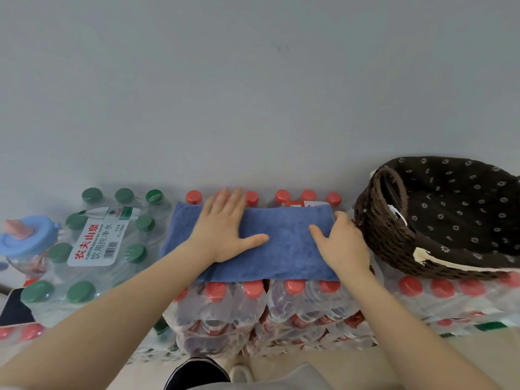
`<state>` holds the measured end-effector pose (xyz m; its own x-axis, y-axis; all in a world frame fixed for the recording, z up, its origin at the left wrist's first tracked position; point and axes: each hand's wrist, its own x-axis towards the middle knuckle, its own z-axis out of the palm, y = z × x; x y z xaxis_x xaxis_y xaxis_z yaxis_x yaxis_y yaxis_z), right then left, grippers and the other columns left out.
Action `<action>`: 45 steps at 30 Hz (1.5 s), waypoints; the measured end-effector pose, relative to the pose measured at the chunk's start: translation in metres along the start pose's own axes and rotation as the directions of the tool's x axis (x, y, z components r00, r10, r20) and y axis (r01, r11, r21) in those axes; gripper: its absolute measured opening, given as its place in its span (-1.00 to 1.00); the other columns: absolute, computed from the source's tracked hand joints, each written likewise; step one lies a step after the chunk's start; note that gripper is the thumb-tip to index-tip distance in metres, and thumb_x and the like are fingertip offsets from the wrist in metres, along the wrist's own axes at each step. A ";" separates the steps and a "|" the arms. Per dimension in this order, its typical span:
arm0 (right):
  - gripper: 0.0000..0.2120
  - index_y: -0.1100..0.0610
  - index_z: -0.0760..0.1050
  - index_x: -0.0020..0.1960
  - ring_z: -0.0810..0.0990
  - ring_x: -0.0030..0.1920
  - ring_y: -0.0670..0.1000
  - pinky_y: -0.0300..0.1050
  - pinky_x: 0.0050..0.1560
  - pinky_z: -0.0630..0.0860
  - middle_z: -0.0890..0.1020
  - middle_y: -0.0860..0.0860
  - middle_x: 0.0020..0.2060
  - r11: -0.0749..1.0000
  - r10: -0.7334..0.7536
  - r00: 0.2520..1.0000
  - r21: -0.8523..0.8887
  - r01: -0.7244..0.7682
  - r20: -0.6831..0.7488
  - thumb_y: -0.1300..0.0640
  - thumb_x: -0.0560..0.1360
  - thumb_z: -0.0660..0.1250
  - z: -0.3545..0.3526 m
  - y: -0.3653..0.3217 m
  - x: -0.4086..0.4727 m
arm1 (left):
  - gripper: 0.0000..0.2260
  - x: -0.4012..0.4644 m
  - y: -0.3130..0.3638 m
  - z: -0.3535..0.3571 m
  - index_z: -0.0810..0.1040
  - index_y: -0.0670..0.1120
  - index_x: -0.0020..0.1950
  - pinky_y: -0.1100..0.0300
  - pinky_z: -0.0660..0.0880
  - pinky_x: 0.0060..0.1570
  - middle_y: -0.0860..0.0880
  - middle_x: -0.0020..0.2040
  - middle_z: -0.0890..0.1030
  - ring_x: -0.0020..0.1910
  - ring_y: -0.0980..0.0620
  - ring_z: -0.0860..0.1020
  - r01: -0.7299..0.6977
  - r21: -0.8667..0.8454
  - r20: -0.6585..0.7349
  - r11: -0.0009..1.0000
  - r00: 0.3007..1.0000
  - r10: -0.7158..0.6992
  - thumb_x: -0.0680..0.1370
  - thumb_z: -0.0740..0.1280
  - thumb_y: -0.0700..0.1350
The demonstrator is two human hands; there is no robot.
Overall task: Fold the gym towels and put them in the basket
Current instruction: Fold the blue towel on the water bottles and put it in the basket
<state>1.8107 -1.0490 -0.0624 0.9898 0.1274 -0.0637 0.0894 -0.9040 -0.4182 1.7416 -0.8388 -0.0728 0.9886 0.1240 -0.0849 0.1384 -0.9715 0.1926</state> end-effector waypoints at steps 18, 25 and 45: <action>-0.74 0.03 0.38 0.12 0.56 0.03 0.01 -0.08 0.05 0.49 0.59 0.01 0.00 0.898 -0.152 0.930 0.441 -0.013 0.336 0.10 0.46 0.33 -0.035 -0.071 -0.002 | 0.03 0.007 0.019 0.001 -0.02 -0.07 0.52 0.05 0.13 0.46 -0.04 0.52 0.10 0.49 0.01 0.11 -0.463 -0.272 -0.010 0.844 0.878 0.479 0.26 0.35 0.40; -0.59 0.20 0.23 0.30 0.55 0.10 0.19 -0.07 -0.14 0.38 0.53 0.15 0.13 0.960 -0.236 0.934 -0.085 0.267 0.269 0.03 0.54 0.23 0.015 -0.128 -0.029 | -0.06 -0.021 -0.059 -0.016 -0.11 -0.09 0.52 0.21 -0.22 0.44 -0.04 0.55 -0.11 0.53 0.05 -0.12 -0.333 -0.050 0.121 0.942 0.934 0.336 0.28 -0.19 0.44; -0.10 0.14 -0.18 0.52 -0.16 0.53 0.01 0.02 0.48 -0.19 -0.09 0.04 0.53 0.901 -0.273 0.944 -0.294 0.318 0.186 -0.27 0.28 -0.49 0.081 -0.123 -0.042 | -0.67 -0.020 -0.112 -0.022 0.44 -0.20 0.21 0.18 0.53 -0.11 -0.15 0.12 0.56 0.00 -0.08 0.56 0.434 -0.689 0.403 0.581 0.895 -0.191 0.53 0.31 -0.05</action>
<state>1.7492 -0.9102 -0.0815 0.8893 0.4427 -0.1148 0.4282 -0.8942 -0.1306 1.7073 -0.7283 -0.0706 0.8351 0.2151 -0.5063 0.5494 -0.3714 0.7485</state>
